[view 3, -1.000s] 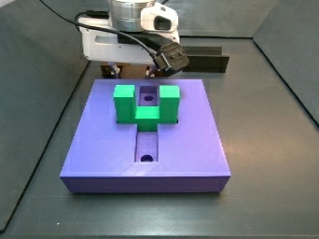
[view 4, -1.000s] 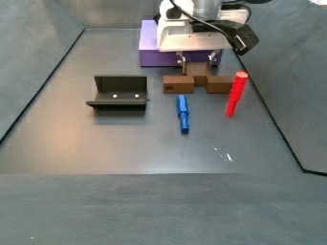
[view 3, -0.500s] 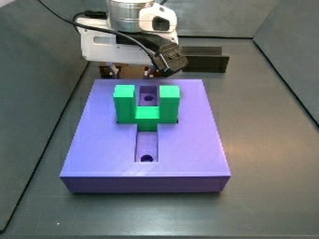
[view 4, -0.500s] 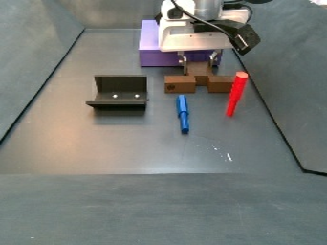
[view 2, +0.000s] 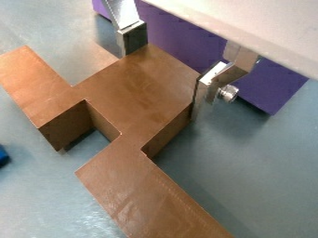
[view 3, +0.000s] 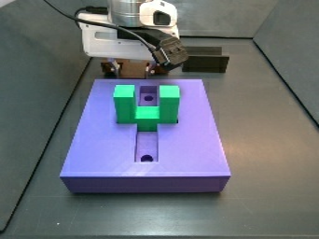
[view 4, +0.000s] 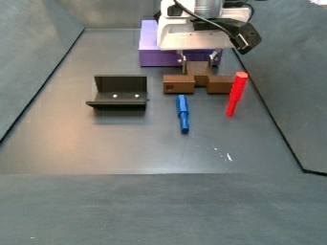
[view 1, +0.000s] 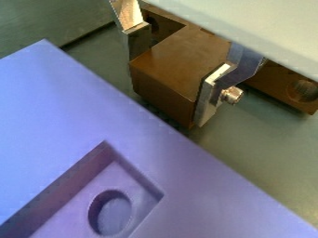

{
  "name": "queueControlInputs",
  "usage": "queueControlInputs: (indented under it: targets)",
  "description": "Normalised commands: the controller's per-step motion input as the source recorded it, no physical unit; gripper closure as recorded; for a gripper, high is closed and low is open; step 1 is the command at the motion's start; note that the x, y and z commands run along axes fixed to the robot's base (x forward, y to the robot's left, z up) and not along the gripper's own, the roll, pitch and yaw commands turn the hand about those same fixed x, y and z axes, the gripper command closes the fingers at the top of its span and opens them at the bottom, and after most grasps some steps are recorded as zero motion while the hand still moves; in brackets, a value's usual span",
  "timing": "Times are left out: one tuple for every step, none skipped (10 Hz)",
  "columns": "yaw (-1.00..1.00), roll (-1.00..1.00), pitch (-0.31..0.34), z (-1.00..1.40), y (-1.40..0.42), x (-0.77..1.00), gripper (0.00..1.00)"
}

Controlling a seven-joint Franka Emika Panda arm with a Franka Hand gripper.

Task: Pick up the brown object. Move up. Place the brown object on the fixture. Regrasp the brown object. Move to above the board. Insert the brown object.
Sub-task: Move up, then place the brown object on the fixture.

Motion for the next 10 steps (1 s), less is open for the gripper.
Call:
queueControlInputs:
  targets:
    - [0.06, -0.01, 0.021, 0.78, -0.05, -0.01, 1.0]
    - [0.06, -0.02, 0.038, 0.61, -0.05, -0.05, 1.0]
    - [0.04, -0.05, 0.011, 0.22, -0.02, -0.03, 1.0]
    - [0.0, 0.01, 0.0, 0.0, -0.01, 0.0, 1.0]
    - [-0.06, 0.03, 0.0, 0.0, -0.04, 0.23, 1.0]
    - [-0.22, -0.03, 0.0, 0.23, -0.05, 0.73, 1.0]
    - [-0.2, -0.14, 0.0, 0.2, -0.01, 0.91, 1.0]
    - [-0.18, -0.27, -0.017, 0.27, 0.0, 1.0, 1.0]
    - [-0.14, -0.28, 0.0, 0.31, 0.0, 1.0, 1.0]
    - [-0.11, -0.23, 0.0, 0.28, -0.01, 1.0, 1.0]
